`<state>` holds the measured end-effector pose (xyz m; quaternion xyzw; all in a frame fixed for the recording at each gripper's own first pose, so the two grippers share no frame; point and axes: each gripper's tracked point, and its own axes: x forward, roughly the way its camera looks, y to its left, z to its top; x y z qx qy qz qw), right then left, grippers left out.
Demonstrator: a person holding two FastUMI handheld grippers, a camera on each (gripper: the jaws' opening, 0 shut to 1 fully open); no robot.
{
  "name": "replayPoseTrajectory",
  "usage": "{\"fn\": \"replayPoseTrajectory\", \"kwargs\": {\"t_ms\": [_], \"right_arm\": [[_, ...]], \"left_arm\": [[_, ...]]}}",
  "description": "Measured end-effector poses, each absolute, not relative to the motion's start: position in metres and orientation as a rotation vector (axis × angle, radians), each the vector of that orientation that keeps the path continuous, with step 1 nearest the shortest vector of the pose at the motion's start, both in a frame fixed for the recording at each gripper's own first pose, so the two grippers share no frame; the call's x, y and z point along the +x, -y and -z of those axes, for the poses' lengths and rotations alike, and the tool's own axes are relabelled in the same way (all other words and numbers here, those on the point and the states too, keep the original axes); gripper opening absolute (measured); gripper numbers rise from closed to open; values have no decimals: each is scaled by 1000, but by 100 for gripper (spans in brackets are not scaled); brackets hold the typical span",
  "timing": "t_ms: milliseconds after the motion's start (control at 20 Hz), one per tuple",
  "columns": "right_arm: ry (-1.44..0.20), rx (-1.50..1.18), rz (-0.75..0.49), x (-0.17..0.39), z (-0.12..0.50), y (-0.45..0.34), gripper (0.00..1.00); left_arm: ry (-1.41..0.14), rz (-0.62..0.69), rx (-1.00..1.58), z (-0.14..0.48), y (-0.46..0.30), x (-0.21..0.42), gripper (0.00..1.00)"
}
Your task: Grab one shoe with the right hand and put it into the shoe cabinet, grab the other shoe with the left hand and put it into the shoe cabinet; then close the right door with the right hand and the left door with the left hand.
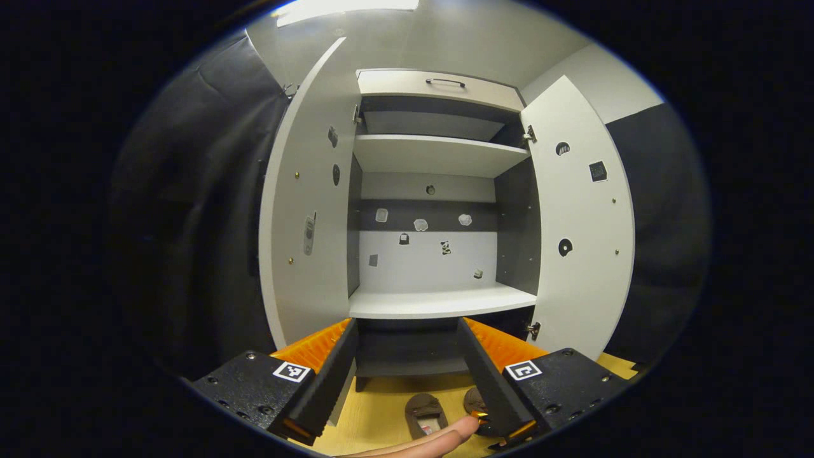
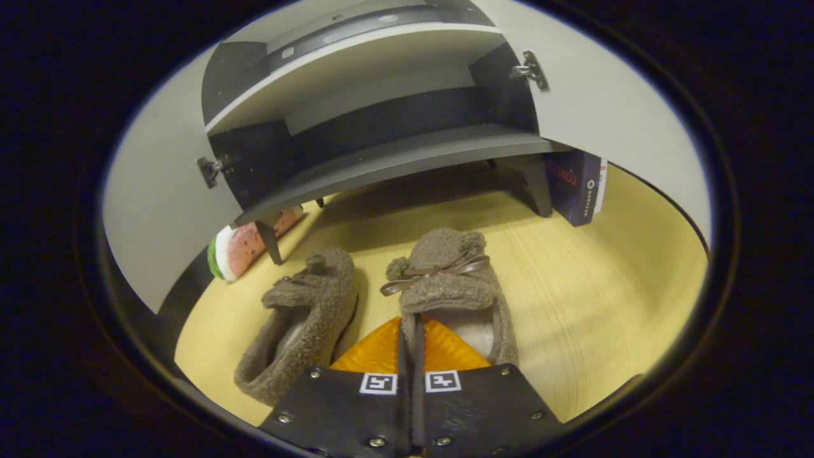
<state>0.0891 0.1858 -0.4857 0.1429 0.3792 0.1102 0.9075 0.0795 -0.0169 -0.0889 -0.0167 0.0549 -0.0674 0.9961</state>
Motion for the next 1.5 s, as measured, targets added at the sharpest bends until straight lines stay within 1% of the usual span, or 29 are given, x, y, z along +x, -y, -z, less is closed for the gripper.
{"fn": "replayPoseTrajectory", "kwargs": {"t_ms": [300, 500, 700, 950, 1000, 1050, 1350, 1500], "right_arm": [[-721, 318, -262, 83, 443, -170, 2], [-679, 312, -289, 79, 411, -155, 2], [-601, 303, -314, 80, 360, -136, 2], [-498, 262, -370, 87, 277, -123, 2], [-479, 245, -376, 90, 260, -120, 7], [-459, 221, -377, 95, 245, -117, 2], [-362, 51, -363, 140, 156, -115, 2], [-335, 55, -388, 166, 115, -135, 2]], "left_arm": [[-177, 114, -35, 120, 14, 101, 96], [-184, 121, -56, 129, 12, 103, 96], [-177, 112, -42, 139, 3, 105, 96], [-173, 132, -30, 153, 4, 105, 96], [-183, 135, -33, 158, 3, 105, 96], [-193, 134, -37, 161, 1, 106, 96], [-224, 163, -52, 178, 0, 112, 96], [-226, 172, -66, 182, 0, 113, 96]]}}
